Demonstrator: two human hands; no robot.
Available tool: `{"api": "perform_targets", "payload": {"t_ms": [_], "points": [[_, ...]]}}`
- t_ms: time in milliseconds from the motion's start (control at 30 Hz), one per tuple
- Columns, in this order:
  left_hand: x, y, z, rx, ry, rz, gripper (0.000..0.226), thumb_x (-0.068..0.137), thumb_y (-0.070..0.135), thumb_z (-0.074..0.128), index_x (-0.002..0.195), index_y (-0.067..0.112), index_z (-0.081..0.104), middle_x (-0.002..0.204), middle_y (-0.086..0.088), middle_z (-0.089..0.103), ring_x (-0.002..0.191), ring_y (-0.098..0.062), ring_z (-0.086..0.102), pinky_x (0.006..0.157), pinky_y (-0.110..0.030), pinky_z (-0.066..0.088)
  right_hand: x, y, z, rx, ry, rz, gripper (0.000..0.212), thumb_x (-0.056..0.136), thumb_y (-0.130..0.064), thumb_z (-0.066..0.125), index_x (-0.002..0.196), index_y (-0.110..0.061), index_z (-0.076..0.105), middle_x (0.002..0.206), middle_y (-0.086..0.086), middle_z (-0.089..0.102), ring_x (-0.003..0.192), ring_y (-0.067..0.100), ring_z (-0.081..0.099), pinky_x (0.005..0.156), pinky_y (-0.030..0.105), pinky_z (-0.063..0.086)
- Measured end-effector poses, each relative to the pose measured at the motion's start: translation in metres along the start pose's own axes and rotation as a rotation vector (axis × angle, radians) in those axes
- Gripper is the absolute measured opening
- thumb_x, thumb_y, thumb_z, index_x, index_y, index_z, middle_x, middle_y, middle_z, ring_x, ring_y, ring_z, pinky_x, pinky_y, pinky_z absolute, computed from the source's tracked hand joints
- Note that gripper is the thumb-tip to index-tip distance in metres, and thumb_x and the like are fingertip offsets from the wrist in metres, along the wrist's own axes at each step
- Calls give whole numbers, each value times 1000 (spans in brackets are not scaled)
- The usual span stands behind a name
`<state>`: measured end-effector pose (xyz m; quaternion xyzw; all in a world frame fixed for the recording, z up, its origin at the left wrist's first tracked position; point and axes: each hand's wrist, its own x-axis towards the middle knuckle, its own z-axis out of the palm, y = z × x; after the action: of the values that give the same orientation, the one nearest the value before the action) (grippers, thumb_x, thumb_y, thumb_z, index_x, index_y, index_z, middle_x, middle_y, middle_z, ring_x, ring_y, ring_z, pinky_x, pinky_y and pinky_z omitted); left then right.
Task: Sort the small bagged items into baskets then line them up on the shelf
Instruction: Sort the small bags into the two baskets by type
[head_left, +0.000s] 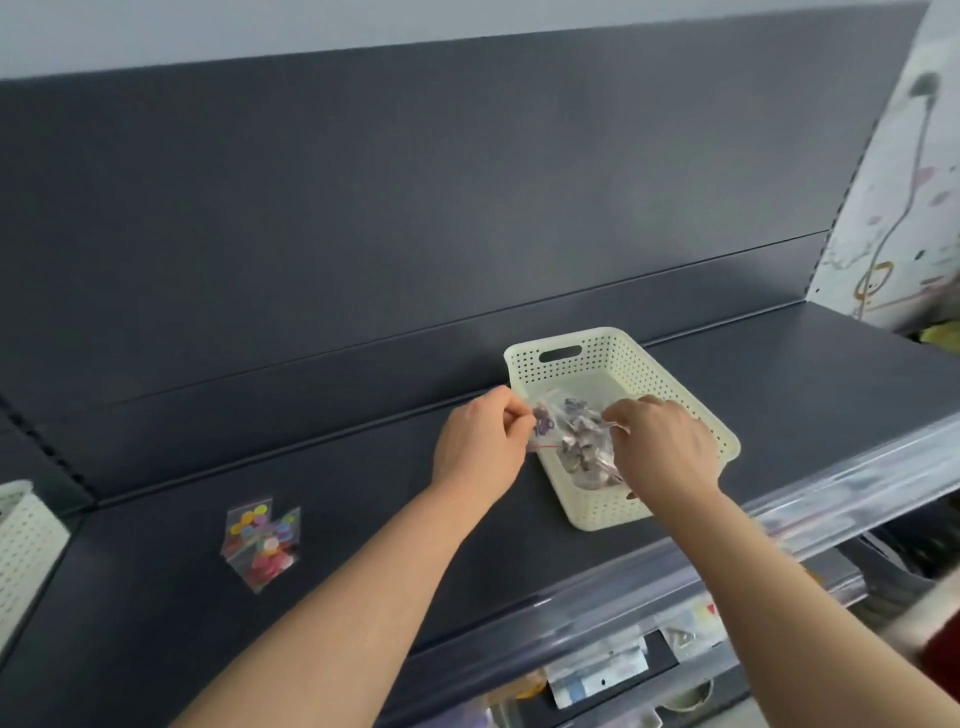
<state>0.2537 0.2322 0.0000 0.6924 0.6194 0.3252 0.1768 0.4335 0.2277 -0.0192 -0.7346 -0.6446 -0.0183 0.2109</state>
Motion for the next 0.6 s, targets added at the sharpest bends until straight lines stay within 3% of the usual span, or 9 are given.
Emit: {"api": "perform_targets", "payload": {"t_ms": [233,367,500,600], "points": [[22,24,33,44,-3,-8,24,97,19,52,116,23,65,110,6,68,100,-16,63,84,-37,54,3,4,-3,66,109,-106,27,94,-19,47,110,-32,64,104,-10,65,96,17,57,74,33,45],[6,1,20,128,30,-85,22,97,21,51,115,27,63,107,11,67,99,-14,62,81,-36,54,1,-20,2,99,75,-247,24,93,-21,49,108,-31,65,103,-9,65,96,18,58,76,33,42],[-18,-46,-14,217,54,-228,20,96,21,53,111,29,64,106,12,67,100,-12,62,79,-33,54,-15,-62,19,187,48,-397,17,85,-17,61,95,-28,71,89,-4,68,85,24,63,67,34,43],[-44,-86,-48,282,105,-350,18,94,21,55,106,30,66,105,12,68,100,-13,62,76,-32,53,-33,-97,36,211,-44,-519,19,87,-17,58,98,-27,69,91,-5,67,89,22,62,67,31,41]]}}
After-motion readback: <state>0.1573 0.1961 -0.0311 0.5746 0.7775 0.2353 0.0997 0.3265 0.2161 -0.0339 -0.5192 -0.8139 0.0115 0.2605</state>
